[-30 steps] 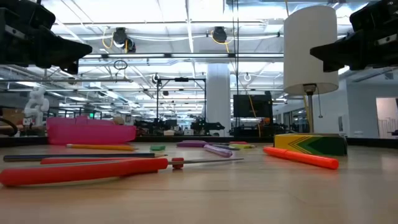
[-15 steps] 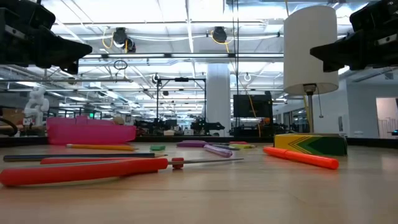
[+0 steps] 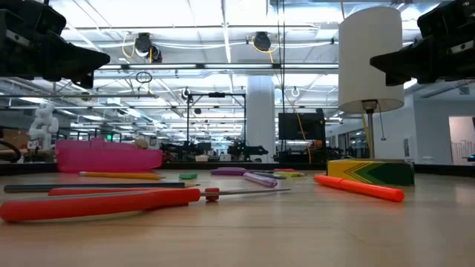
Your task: Pack school essentials
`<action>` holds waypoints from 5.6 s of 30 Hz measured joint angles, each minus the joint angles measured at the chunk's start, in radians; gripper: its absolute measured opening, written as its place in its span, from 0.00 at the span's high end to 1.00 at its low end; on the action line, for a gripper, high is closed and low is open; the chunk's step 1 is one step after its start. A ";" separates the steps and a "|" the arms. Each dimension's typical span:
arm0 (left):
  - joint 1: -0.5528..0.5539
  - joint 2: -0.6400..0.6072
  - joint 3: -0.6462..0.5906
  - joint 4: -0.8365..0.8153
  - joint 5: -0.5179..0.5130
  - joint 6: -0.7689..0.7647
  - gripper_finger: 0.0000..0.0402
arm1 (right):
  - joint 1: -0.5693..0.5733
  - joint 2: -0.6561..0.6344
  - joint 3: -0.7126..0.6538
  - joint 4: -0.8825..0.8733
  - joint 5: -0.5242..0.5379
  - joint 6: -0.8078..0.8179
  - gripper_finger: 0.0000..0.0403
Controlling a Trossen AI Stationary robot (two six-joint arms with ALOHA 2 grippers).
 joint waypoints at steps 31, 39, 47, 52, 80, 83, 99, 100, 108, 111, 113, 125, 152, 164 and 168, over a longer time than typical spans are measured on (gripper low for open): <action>0.000 0.000 0.000 0.000 0.000 0.000 0.95 | 0.000 0.000 0.000 0.000 0.000 0.000 1.00; 0.000 0.000 0.000 0.000 0.000 0.000 0.95 | 0.000 0.000 0.000 0.000 0.000 0.000 1.00; 0.000 0.000 0.000 0.000 0.000 0.000 0.95 | 0.000 0.000 0.000 0.000 0.000 0.000 1.00; 0.000 0.000 0.000 0.000 0.000 0.000 0.95 | 0.000 0.000 0.000 0.000 0.000 0.000 1.00; 0.000 0.000 0.000 0.001 0.000 -0.026 0.95 | 0.000 0.000 0.000 0.000 0.000 0.034 1.00; 0.000 0.000 0.002 -0.001 -0.013 -0.030 0.95 | 0.000 0.000 0.000 -0.002 0.000 0.078 1.00; 0.000 0.248 0.450 -0.232 -0.047 -0.041 0.95 | 0.000 0.000 0.000 -0.006 0.001 0.079 1.00; 0.000 0.279 0.492 -0.260 -0.047 -0.041 0.95 | 0.000 0.000 0.000 -0.006 0.001 0.079 1.00; 0.000 0.561 0.851 -0.520 -0.047 -0.027 0.95 | 0.000 0.000 0.000 -0.007 0.001 0.079 1.00; 0.000 0.661 0.979 -0.626 -0.046 -0.012 0.95 | 0.000 0.000 0.000 -0.008 0.001 0.079 1.00; 0.000 0.725 1.059 -0.691 -0.046 -0.006 0.95 | 0.000 0.000 0.000 -0.008 0.001 0.079 1.00; 0.000 0.928 1.237 -0.832 -0.046 -0.018 0.95 | 0.000 0.001 0.029 0.008 0.000 0.203 1.00; 0.000 0.993 1.236 -0.834 -0.047 0.021 0.95 | 0.000 0.723 0.962 -0.557 -0.001 0.262 1.00; 0.010 1.177 1.236 -0.785 -0.130 0.090 0.95 | 0.000 0.897 1.025 -0.577 0.000 0.236 1.00; 0.046 1.266 1.236 -0.746 -0.103 0.130 0.95 | 0.000 0.914 1.013 -0.562 0.000 0.236 1.00</action>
